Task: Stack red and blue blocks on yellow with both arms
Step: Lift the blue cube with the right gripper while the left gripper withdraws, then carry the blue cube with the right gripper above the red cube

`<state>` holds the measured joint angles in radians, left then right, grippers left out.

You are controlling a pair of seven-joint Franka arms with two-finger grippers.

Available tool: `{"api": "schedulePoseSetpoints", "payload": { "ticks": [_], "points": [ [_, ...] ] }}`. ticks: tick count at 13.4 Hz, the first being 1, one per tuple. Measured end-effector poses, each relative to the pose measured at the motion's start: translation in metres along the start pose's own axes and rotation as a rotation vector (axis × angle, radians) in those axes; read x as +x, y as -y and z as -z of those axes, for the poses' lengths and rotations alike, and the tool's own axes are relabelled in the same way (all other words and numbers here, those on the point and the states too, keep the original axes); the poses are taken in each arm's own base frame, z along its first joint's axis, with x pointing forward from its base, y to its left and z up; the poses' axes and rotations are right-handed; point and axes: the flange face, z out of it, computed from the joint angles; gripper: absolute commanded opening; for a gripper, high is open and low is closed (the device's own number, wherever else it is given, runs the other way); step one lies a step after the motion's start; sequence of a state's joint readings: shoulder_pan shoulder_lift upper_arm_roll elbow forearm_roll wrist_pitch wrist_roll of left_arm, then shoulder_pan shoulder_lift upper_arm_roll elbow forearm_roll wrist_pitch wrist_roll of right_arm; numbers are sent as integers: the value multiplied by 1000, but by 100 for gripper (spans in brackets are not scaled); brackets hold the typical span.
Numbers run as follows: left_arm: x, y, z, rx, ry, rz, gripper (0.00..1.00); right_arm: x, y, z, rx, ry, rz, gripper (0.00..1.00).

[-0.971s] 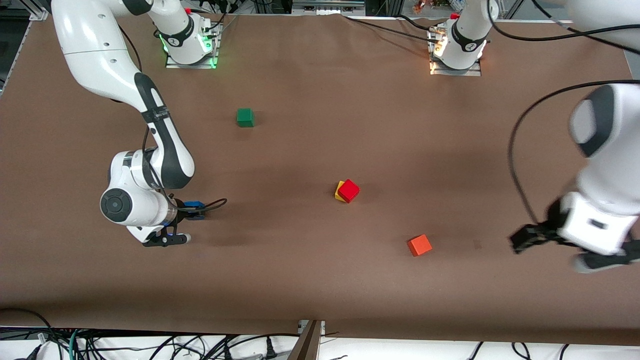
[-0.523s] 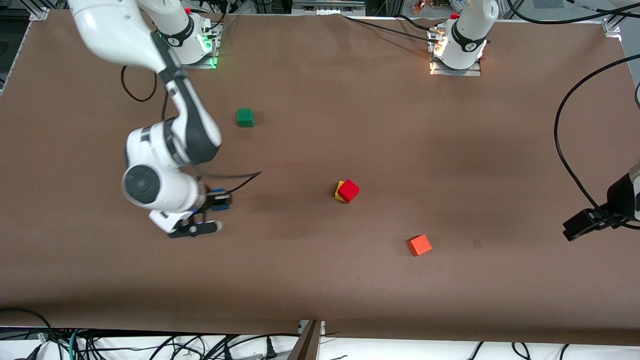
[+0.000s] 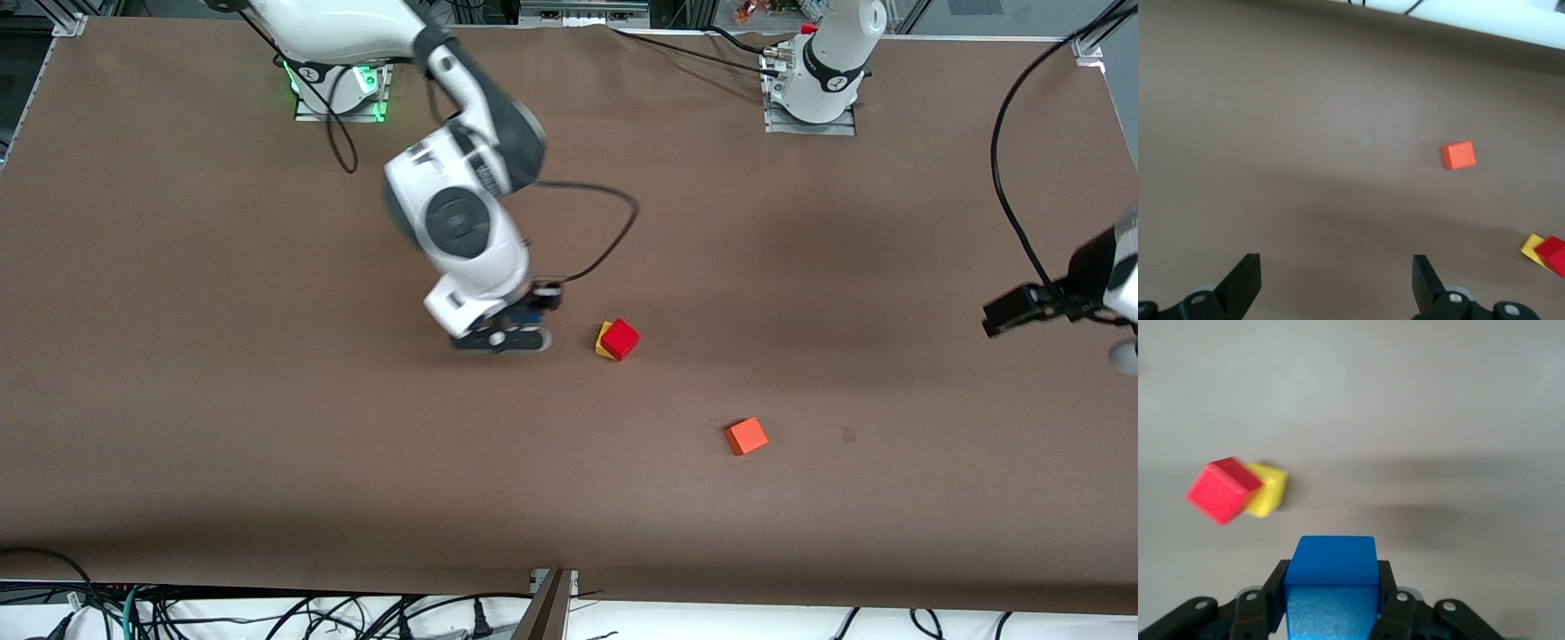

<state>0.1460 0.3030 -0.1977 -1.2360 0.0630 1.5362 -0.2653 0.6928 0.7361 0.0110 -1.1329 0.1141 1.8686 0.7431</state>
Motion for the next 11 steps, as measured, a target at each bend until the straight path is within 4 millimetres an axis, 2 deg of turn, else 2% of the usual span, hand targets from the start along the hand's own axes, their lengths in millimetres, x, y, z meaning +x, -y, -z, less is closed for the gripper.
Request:
{"api": "schedulePoseSetpoints", "payload": {
  "ticks": [2,4,5,7,11],
  "points": [
    [-10,16,-9,-24,25,5,100,-39,52,-21,34,-30,-48,35],
    [-20,22,-20,-20,14,-24,100,-63,82,-44,64,-54,-58,35],
    [-25,23,-24,-16,17,-29,100,-65,88,-50,75,-64,-58,35],
    [-31,23,-28,-10,24,-35,100,-54,86,-53,87,-92,-63,35],
    [-30,25,-34,-11,23,-39,100,-38,83,-42,94,-148,-44,35]
  ]
}}
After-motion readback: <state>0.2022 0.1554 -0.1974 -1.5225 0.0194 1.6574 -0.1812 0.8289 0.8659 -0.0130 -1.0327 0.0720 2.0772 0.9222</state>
